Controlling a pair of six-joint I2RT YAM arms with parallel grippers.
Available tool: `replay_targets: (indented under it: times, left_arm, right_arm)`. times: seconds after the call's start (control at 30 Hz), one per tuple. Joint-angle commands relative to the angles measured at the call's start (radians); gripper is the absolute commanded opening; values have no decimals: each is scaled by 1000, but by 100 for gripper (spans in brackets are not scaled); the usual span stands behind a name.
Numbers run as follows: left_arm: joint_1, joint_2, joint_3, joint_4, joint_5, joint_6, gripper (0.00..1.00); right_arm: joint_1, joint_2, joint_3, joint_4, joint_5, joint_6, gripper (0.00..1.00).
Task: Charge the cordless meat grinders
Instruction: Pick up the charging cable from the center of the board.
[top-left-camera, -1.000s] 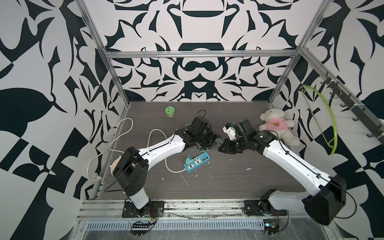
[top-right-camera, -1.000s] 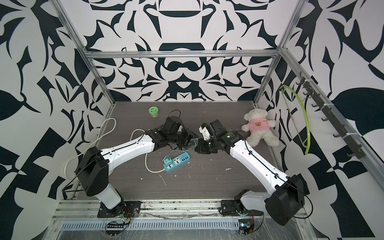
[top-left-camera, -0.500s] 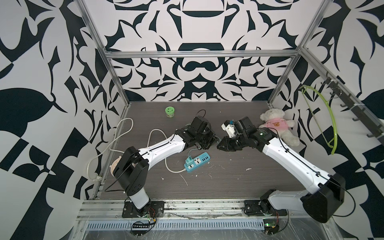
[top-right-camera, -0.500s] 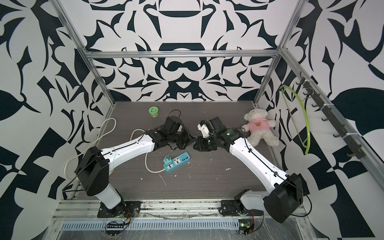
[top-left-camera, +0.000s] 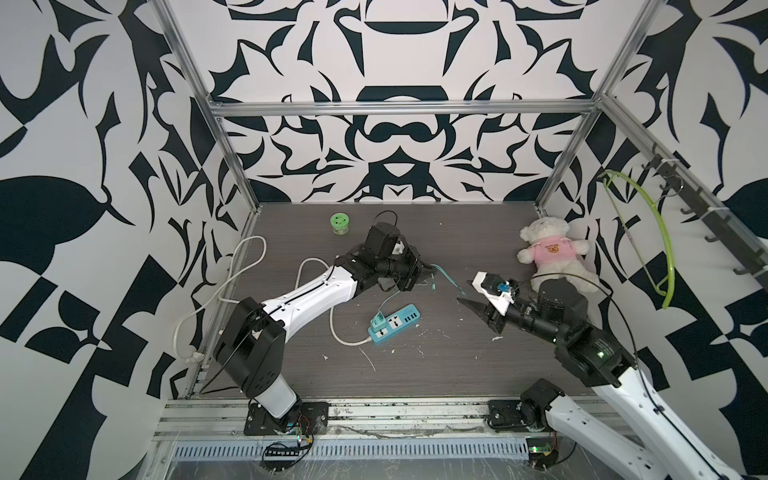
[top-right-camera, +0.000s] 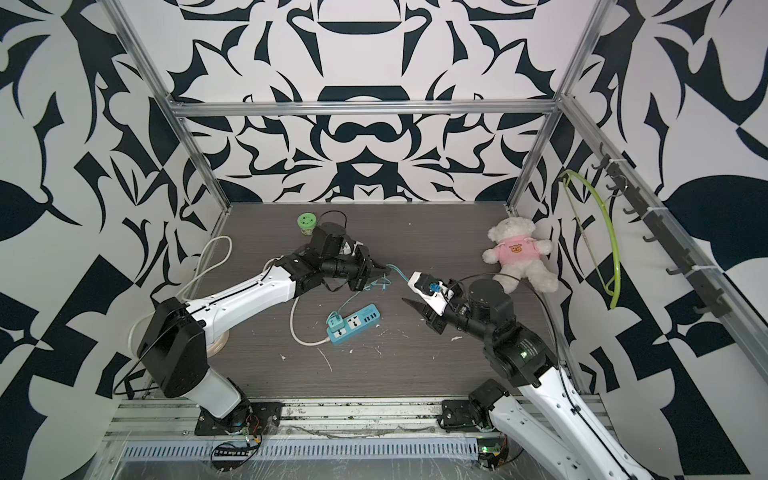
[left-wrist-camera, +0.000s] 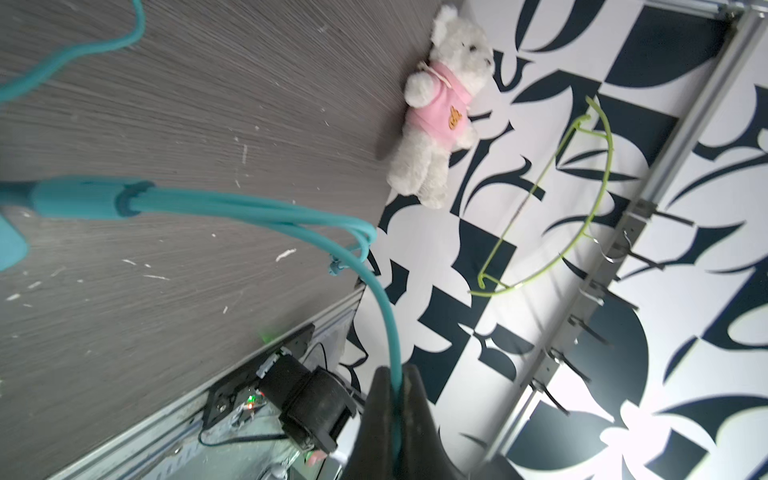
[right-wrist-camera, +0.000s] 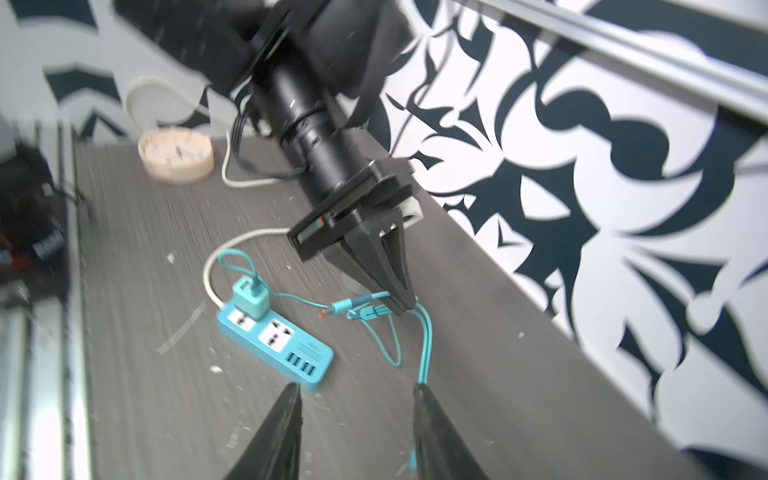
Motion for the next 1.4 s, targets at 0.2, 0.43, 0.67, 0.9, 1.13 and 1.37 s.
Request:
replay_targets:
  times: [0.2,0.43,0.67,0.9,1.13,1.37]
  left_arm:
    - [16,-44,-37,155,364,31,0]
    - [16,-31,-17,159,402,31,0]
    - [16,-15,-13,170,419,14,0]
    - [16,-11,-13,167,421,14,0]
    - [16,-12,-17,161,424,17,0]
    - [16,-12,-16,153,427,23,0]
  right_arm:
    - [15,132,88,98,-169,-491,32]
    - [73,172,154,76,-189,-576,31]
    - [112,216,181,-20,-146,-695,30]
    - [117,242,212,-78,-114,-780,25]
    - [146,286,216,-39,-58,-812,21]
    - [165,311,226,-26,-23,-827,0]
